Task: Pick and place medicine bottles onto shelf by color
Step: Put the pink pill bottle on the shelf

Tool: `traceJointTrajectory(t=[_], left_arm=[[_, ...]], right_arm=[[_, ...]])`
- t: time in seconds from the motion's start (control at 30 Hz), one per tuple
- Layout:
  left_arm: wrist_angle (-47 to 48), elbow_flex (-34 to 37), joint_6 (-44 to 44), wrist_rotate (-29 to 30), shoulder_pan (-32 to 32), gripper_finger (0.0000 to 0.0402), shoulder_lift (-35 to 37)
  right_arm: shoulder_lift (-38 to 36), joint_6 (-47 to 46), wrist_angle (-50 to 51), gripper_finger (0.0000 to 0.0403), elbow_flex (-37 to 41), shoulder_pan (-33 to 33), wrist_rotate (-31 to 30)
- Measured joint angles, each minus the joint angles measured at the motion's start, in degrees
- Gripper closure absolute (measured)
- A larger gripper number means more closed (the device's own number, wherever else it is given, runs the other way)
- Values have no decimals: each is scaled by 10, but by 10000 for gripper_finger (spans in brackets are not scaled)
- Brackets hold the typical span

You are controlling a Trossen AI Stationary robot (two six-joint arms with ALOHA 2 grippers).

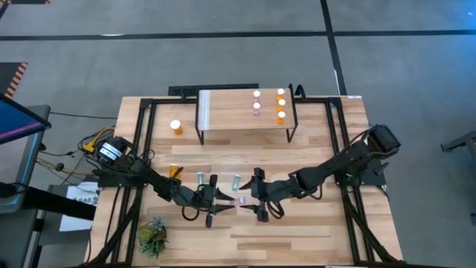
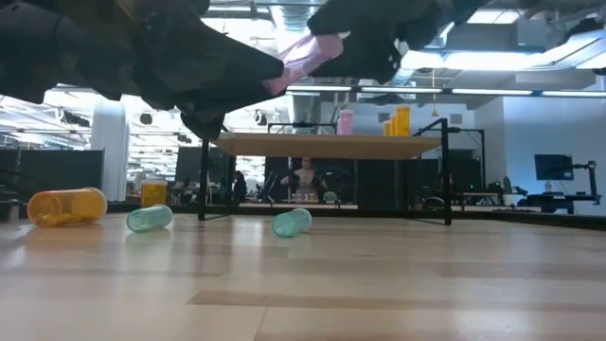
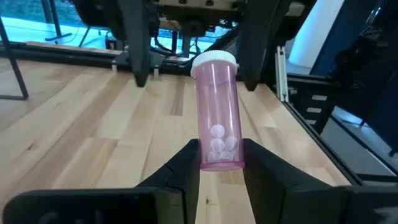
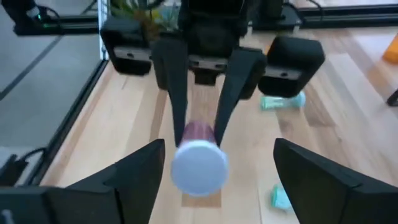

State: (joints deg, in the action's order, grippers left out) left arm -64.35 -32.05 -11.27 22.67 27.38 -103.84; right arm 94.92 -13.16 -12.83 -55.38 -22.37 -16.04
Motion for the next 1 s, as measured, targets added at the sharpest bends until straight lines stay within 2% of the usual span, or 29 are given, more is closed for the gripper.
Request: traceJointTrajectory(t=[0.17, 0.67, 0.8, 1.0], left_arm=[[4, 0, 0, 0, 0, 312, 0], [3, 0, -2, 0, 0, 312, 0], [3, 0, -3, 0, 0, 312, 0], [3, 0, -4, 0, 0, 312, 0]], right_arm=[[-2, 1, 22, 82, -8, 5, 25], [-4, -3, 43, 129, -8, 5, 27], [-4, -3, 43, 151, -8, 5, 27], [-4, -4, 43, 205, -8, 4, 27]])
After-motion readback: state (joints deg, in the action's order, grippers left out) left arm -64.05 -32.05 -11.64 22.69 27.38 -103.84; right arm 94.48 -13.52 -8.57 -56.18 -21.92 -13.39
